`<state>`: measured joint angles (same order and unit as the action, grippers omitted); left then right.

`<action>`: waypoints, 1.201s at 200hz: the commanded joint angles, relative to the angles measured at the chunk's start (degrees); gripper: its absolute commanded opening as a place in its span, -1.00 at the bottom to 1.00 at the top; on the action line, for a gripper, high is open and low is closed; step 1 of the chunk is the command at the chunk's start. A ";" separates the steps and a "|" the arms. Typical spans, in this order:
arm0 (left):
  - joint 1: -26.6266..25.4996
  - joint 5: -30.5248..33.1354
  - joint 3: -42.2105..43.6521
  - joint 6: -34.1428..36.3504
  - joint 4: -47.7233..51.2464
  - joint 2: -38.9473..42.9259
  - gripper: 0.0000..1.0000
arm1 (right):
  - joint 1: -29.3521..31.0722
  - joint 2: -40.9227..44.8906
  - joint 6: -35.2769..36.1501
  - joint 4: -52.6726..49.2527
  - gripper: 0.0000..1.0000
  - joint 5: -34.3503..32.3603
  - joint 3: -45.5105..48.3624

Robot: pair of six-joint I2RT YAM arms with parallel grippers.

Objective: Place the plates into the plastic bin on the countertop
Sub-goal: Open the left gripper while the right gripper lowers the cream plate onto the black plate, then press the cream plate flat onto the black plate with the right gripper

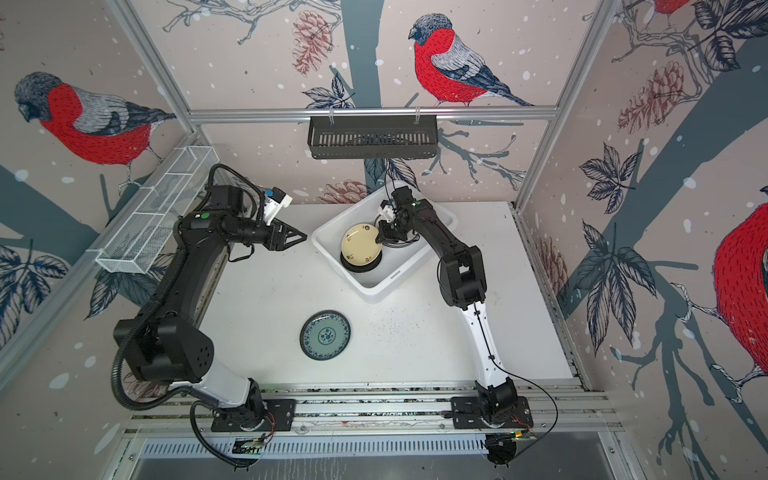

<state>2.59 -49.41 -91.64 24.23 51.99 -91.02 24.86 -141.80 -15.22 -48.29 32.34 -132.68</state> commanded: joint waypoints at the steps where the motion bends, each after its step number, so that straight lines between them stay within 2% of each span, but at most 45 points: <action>1: 0.11 -0.95 0.28 1.15 1.27 0.30 0.10 | 0.17 -0.45 -0.03 -0.74 -0.82 1.27 -0.43; 240: 0.09 -1.56 0.10 2.56 2.57 0.08 0.09 | 0.00 -2.67 0.48 -1.30 -0.73 0.84 1.56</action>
<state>2.59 -49.80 -91.20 25.43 53.45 -91.02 24.75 -144.07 -15.05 -49.25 32.56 -131.17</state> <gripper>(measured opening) 0.544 0.134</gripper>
